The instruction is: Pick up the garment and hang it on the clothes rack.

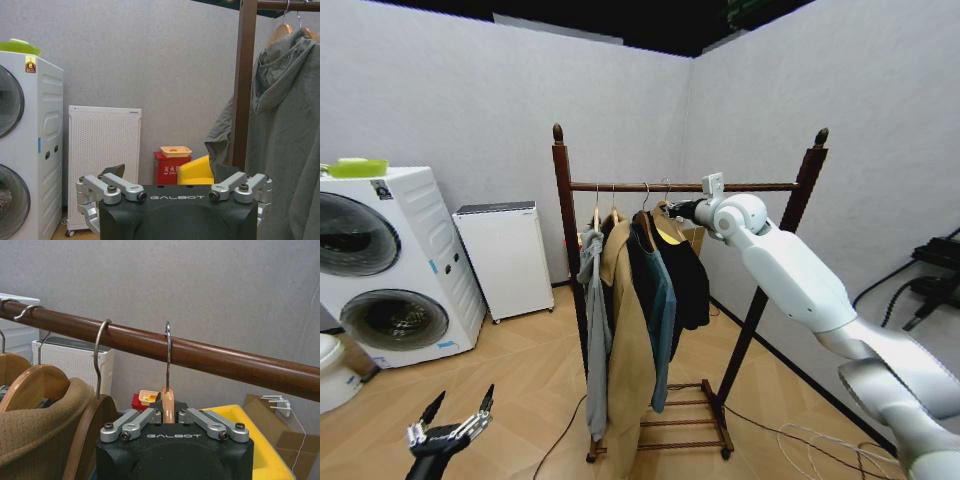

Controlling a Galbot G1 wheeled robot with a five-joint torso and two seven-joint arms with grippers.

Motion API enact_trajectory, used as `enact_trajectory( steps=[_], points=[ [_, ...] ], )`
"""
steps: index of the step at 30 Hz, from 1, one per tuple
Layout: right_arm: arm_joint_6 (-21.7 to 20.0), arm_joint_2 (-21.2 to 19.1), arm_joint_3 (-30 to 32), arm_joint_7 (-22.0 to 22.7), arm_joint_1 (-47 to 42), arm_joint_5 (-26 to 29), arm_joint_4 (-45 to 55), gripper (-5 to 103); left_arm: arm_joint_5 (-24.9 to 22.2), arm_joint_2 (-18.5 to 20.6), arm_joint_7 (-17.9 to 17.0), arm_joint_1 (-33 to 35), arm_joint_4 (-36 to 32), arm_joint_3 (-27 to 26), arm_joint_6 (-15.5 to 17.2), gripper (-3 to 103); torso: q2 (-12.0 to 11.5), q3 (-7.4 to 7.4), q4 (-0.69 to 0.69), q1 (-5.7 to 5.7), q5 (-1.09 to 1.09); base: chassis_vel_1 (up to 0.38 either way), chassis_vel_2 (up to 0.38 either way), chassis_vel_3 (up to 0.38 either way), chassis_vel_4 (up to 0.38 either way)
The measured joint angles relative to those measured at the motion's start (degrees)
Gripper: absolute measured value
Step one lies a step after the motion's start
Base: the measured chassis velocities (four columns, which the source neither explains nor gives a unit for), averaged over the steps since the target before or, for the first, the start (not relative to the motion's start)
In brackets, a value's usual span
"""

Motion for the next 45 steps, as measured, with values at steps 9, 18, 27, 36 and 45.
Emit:
enact_trajectory(
  steps=[9, 18, 27, 36, 45],
  points=[
    [2.0, -0.1, 1.3, -0.1, -2.2, -2.1, 1.6, 20, 0.0, 0.0, 0.0, 0.0, 0.0, 0.0, 0.0, 100, 0.0, 0.0, 0.02, 0.01, 0.0, 0.0, 0.0, 0.0, 0.0],
    [6.2, -6.9, 13.2, 4.5, -15.1, 1.1, 18.4, 52, 0.0, 0.0, 0.0, 0.0, 0.0, 0.0, 0.0, 100, 0.0, 0.0, -0.01, 0.01, 0.02, 0.0, 0.0, 0.0, 0.0],
    [8.6, -12.7, 32.2, 9.3, -41.4, -0.5, 33.6, 85, 0.0, 0.0, 0.0, 0.0, 0.0, 0.0, 0.0, 100, 0.0, -0.01, 0.0, 0.0, 0.03, 0.0, 0.0, 0.0, 0.0],
    [13.6, -2.3, 51.6, 5.7, -73.1, -15.9, 39.7, 100, 0.0, 0.0, 0.0, 0.0, 0.0, 0.0, 0.0, 100, 0.0, -0.01, -0.01, 0.0, 0.01, 0.0, 0.0, 0.0, 0.0],
    [21.1, 5.2, 57.6, 2.8, -87.8, -26.1, 42.9, 100, 0.0, 0.0, 0.0, 0.0, 0.0, 0.0, 0.0, 100, 0.0, -0.01, 0.01, -0.01, -0.01, 0.0, 0.0, 0.0, 0.0]
  ],
)
